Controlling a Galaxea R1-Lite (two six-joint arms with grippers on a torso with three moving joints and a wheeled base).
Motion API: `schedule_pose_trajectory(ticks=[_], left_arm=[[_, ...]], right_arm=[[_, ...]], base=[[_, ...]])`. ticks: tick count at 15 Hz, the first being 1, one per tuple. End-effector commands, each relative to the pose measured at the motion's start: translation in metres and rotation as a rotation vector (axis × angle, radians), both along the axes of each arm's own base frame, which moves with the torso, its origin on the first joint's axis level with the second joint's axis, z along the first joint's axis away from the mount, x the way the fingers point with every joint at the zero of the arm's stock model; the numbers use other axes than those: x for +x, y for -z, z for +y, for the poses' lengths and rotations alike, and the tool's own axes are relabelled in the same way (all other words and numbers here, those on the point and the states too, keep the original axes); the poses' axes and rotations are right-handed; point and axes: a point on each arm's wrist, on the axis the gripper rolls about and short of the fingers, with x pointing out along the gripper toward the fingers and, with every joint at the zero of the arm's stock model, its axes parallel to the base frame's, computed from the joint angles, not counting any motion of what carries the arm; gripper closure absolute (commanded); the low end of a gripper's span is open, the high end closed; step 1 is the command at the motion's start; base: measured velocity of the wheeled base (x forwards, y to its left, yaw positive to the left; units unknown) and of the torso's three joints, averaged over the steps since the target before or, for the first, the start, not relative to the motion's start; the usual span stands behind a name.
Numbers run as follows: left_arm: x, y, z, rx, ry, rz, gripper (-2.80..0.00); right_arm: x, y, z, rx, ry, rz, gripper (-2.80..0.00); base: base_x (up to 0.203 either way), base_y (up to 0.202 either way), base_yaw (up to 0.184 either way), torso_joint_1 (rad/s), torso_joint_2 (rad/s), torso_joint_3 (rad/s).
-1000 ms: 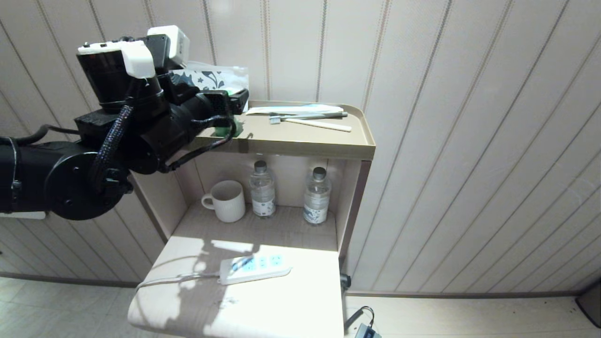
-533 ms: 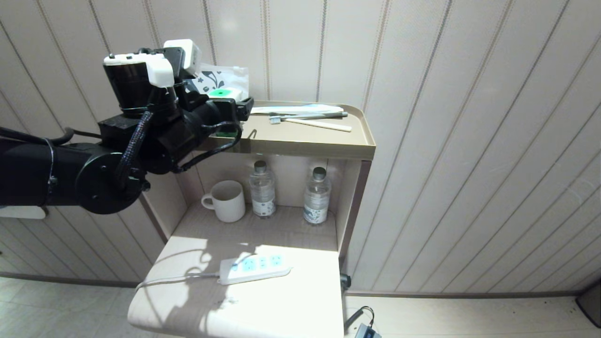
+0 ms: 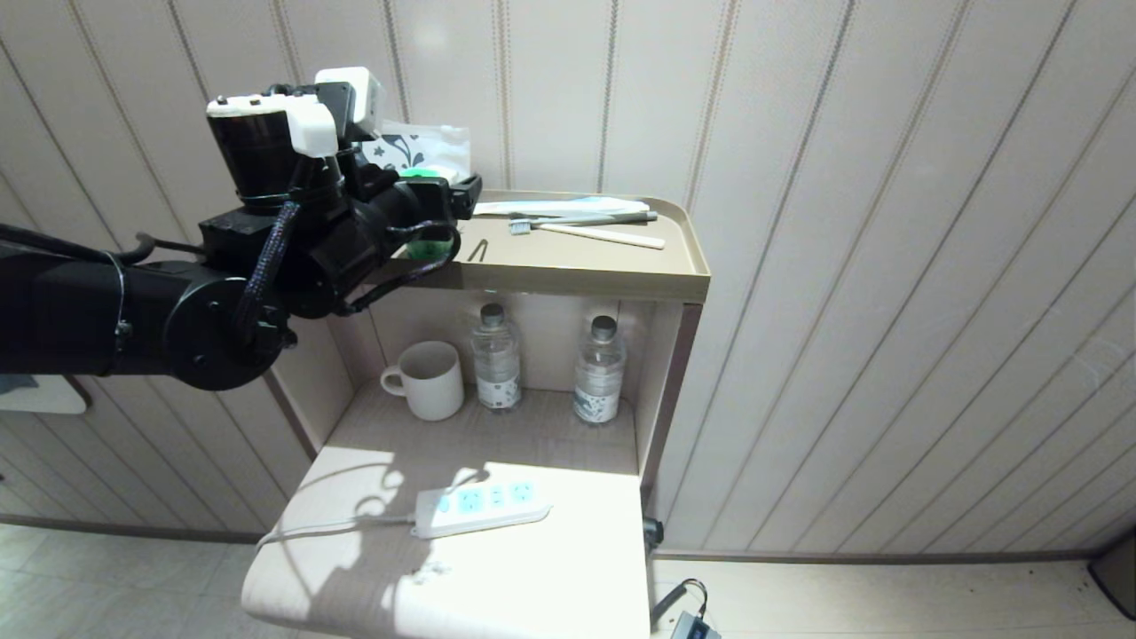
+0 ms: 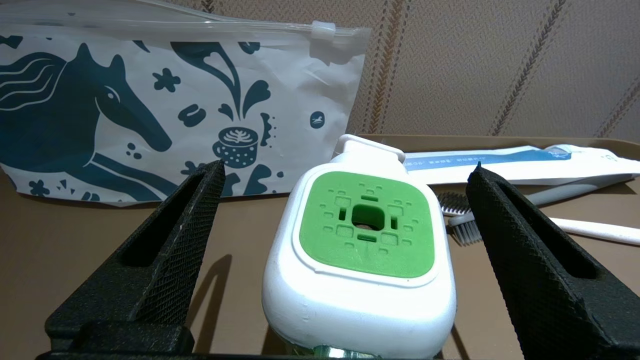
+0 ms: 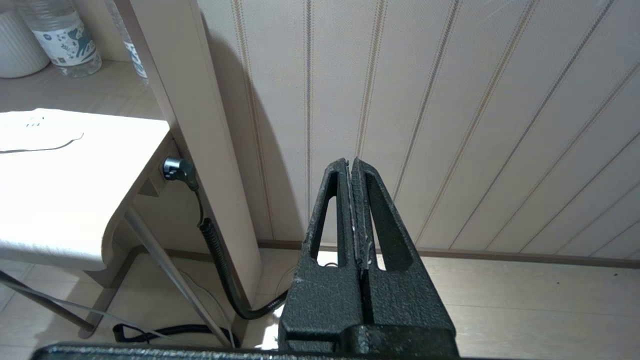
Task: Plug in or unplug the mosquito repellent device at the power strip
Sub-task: Insert the plug into the socket
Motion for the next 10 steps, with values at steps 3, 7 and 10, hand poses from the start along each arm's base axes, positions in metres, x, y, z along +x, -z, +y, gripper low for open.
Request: schedule_pose_trajectory(ticks=[3,7,10], left_arm=[[0.0023,0.0012,-0.0015,0.001,-0.001,0.001,-2.80],[0.0053,0.0041,-0.0031,0.005,-0.002,0.004,0.00],[0.0051,0.0067,-0.0030,0.011,0.000,0.011,0.00]], right_arm=[[0.0000,0.0000,0.0000,0.000,-0.001,-0.001,0.00],[0.0000,0.0000,0.0000,0.000,-0.001,-0.001,0.00],[0.0000,0.0000,0.0000,0.000,-0.001,-0.001,0.00]], base=[[0.000,0.000,0.000,0.000,0.00,0.000],[0.000,0.000,0.000,0.000,0.00,0.000],[0.000,0.000,0.000,0.000,0.00,0.000]])
